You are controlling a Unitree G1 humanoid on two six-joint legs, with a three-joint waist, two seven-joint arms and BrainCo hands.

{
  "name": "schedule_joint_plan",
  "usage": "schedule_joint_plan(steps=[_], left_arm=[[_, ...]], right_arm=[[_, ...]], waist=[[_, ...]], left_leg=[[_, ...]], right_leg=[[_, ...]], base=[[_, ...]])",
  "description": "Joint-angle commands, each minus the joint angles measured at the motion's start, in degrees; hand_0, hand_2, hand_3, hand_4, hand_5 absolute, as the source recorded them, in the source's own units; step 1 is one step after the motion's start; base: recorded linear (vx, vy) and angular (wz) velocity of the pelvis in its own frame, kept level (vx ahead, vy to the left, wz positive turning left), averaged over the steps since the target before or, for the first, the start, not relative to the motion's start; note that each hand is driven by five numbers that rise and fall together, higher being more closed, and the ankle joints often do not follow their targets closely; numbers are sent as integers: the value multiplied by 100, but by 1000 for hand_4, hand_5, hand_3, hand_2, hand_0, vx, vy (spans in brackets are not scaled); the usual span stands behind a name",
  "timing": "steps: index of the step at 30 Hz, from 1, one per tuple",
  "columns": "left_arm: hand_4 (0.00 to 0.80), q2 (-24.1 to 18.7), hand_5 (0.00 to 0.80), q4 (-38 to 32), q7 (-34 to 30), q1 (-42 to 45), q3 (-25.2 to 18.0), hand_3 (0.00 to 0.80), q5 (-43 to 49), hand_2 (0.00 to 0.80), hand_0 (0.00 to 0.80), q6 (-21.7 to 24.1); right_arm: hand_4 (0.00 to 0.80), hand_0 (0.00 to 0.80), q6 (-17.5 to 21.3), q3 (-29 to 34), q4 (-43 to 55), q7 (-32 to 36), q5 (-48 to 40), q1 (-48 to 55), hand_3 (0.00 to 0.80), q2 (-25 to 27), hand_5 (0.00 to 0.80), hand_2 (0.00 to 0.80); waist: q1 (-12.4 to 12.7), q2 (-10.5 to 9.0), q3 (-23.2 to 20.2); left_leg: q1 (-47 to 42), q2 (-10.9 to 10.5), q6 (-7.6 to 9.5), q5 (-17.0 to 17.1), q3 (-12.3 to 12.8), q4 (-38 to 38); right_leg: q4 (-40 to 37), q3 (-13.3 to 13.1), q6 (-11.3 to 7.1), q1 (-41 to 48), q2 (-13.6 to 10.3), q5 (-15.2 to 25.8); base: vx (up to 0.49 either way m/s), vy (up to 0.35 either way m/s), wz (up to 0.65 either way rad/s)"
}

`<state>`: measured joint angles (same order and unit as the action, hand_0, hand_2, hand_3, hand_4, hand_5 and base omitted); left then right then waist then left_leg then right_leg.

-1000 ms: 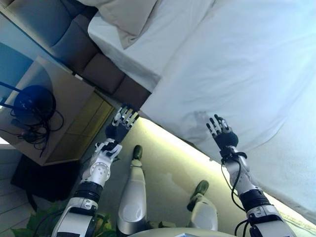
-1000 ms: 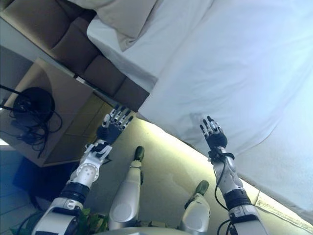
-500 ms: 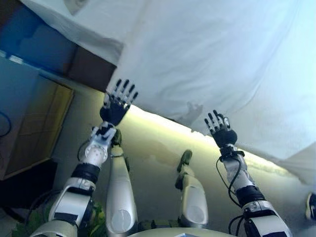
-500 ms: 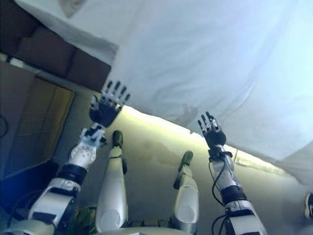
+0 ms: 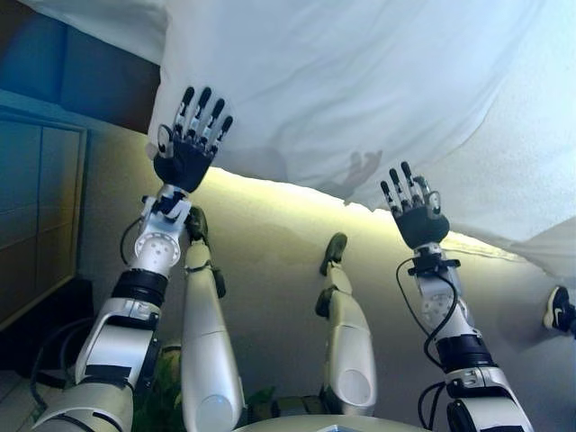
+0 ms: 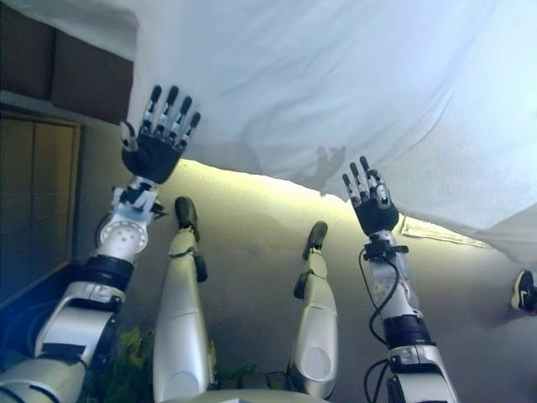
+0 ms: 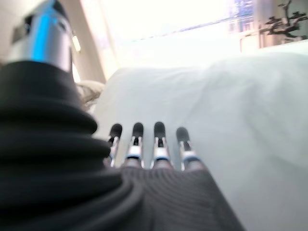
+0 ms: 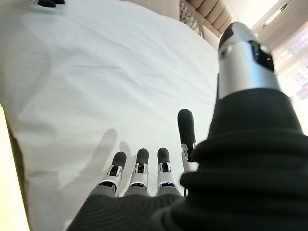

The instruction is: Make the bed neatly

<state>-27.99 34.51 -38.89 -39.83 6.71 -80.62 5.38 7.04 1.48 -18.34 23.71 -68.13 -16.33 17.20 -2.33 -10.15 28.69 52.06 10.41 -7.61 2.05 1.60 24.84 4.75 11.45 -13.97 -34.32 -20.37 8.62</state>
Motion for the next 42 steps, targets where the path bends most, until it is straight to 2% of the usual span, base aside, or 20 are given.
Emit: schedule_joint_plan(steps=[1,11,12,13,15,19,25,32,42], left_arm=[[0,-200,0,-351,-24,-375,-365,0,-46,0,0,43],[0,-694,0,-222,358,-910,-374,0,-74,0,0,78],[0,-736,0,-197,374,-907,-382,0,-75,0,0,92],[0,-770,0,-197,426,-940,-372,0,-84,0,0,117],[0,-811,0,-163,637,-967,-340,0,-65,0,0,187],[0,-917,0,-21,1401,-920,-359,0,7,0,0,344],[0,-1088,0,746,2163,-739,-280,0,541,0,0,340],[0,-1376,0,1422,2200,-388,-460,0,782,0,0,184],[0,-1493,0,1597,2211,400,-985,0,663,0,0,112]], right_arm=[[0,0,5,347,547,119,154,-49,0,341,0,0],[0,0,-17,210,981,-116,191,-172,0,350,0,0],[0,0,-5,183,980,-87,179,-138,0,354,0,0],[0,0,7,176,987,-67,166,-138,0,360,0,0],[0,0,35,114,1023,-65,135,-102,0,350,0,0],[0,0,131,26,1088,-45,36,-26,0,298,0,0],[0,0,255,-134,1150,-62,-141,68,0,313,0,0],[0,0,453,-264,1179,-80,-345,161,0,414,0,0],[0,0,665,-295,1311,-191,-291,364,0,443,0,0]], waist=[[77,83,111],[-1,-61,111],[16,-62,111],[2,-73,111],[18,-81,111],[44,-101,111],[111,-75,111],[194,17,111],[378,200,111]], left_leg=[[-245,-100,6,287,93,-471],[517,-11,112,-121,37,239],[489,26,78,-328,-24,353],[592,11,103,-315,-32,411],[692,29,117,-468,-87,585],[950,27,186,-517,-160,772],[1171,46,266,-641,-297,1032],[1310,70,345,-679,-401,1177],[1377,25,410,-638,-470,1118]], right_leg=[[140,-147,21,-265,-286,744],[369,-159,121,-1005,-260,869],[441,-187,87,-978,-212,753],[474,-178,112,-1075,-217,795],[611,-181,118,-1178,-176,745],[806,-139,166,-1429,-200,765],[1234,-120,210,-1682,-214,683],[1625,-80,226,-1911,-295,638],[1938,25,235,-2071,-433,506]], base=[[2,55,-13],[18,58,-15],[73,48,-12],[96,41,-12],[34,29,-13],[6,3,-6],[5,-6,0],[7,-17,6],[4,-8,6]])
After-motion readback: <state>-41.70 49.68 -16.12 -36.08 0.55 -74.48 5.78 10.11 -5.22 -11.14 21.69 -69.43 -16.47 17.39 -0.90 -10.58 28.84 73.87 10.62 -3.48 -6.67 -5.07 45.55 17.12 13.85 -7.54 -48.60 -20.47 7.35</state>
